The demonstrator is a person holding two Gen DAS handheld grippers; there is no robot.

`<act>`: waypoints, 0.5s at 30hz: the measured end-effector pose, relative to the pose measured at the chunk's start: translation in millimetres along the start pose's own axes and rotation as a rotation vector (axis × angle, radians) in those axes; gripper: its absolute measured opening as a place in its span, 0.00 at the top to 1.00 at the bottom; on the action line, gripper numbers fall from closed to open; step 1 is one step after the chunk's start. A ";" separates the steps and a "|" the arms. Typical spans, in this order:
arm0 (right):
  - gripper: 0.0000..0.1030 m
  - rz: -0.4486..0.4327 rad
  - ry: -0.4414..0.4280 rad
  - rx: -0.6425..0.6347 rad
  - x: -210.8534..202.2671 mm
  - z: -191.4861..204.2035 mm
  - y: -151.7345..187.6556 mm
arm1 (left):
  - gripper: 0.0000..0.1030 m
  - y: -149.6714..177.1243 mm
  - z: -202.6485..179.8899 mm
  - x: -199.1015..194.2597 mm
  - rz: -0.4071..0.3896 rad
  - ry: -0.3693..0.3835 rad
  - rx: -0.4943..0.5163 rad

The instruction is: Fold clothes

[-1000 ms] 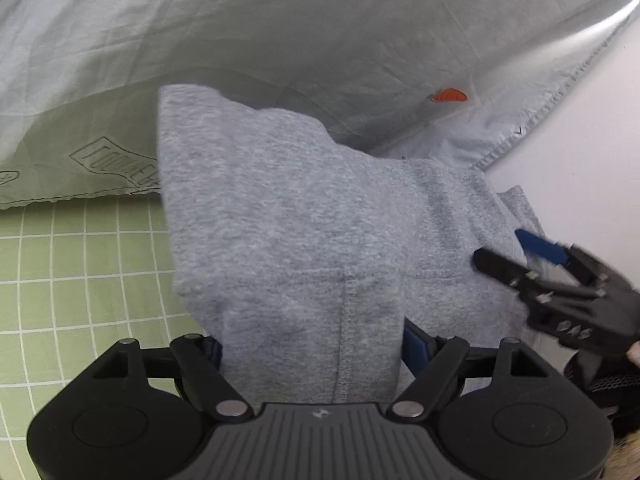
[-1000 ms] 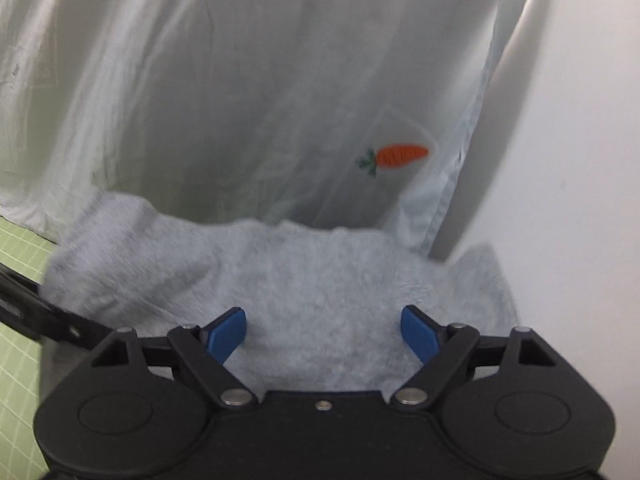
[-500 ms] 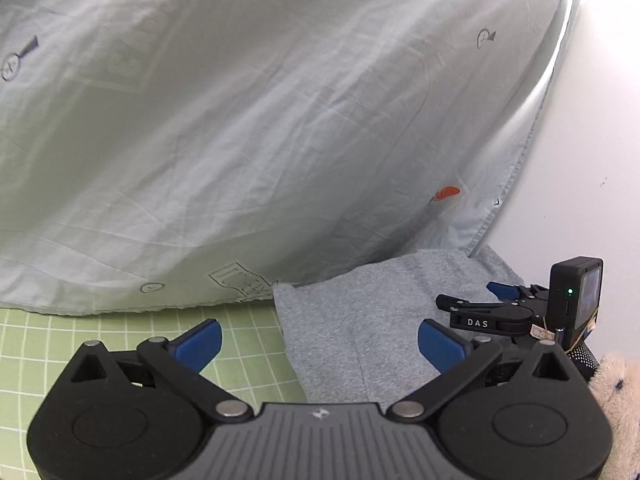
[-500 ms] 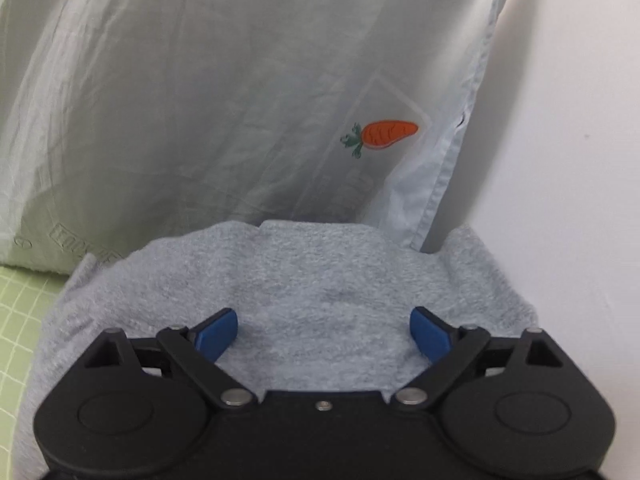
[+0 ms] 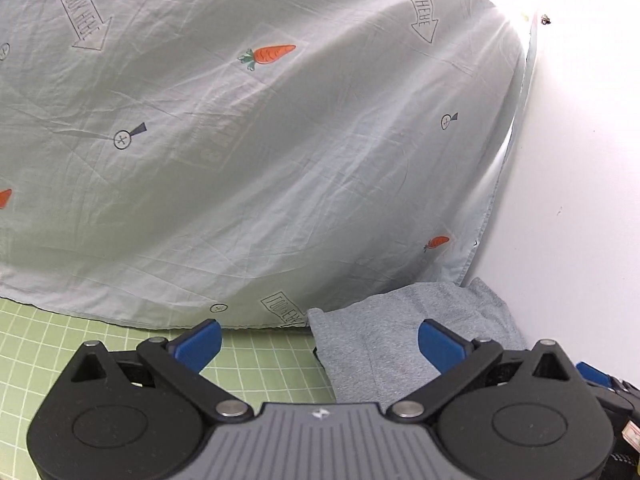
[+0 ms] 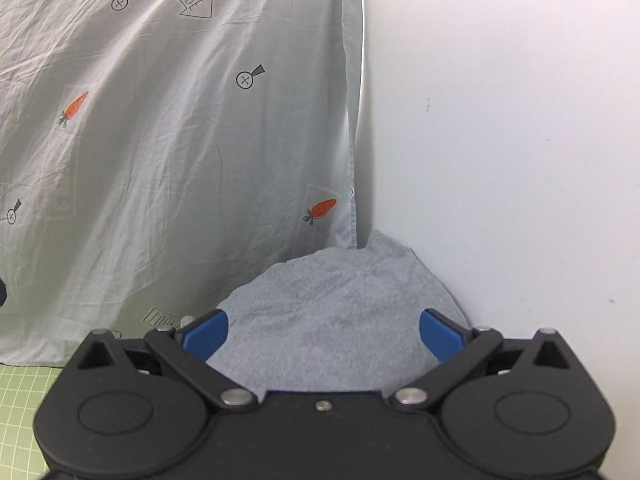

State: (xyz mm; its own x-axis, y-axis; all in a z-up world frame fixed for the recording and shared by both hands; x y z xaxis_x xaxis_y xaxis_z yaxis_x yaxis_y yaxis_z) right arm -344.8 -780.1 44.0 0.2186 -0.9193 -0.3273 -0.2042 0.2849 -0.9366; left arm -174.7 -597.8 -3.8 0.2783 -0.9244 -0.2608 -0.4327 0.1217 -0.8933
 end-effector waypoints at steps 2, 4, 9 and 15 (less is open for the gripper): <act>0.00 0.046 0.022 0.011 -24.7 -5.8 15.1 | 0.00 12.6 -3.1 -14.6 0.006 -0.031 0.047; 0.00 0.079 0.033 0.030 -48.5 -12.0 30.8 | 0.00 24.3 -5.6 -29.5 0.016 -0.040 0.077; 0.00 0.149 0.059 0.061 -96.0 -23.2 71.7 | 0.00 59.5 -7.6 -59.9 0.111 0.001 0.108; 0.00 0.202 0.088 0.063 -143.0 -27.2 109.8 | 0.00 94.4 -4.9 -81.8 0.217 -0.002 0.164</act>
State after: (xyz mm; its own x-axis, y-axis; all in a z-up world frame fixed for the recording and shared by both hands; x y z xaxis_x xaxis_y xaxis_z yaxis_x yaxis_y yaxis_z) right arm -424.4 -624.8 -8.6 0.0942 -0.8611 -0.4996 -0.1753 0.4797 -0.8598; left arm -242.5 -512.5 -65.1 0.1963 -0.8696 -0.4530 -0.3381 0.3736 -0.8638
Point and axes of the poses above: each gripper's, at about its wrist camera, not at the fingertips, and x roughly the way its jaws point, z to its left, y to its underside, the point moved 4 cm from there along x, roughly the way its jaws point, and after that the axes turned 14 degrees about y, right-handed, at the moved point
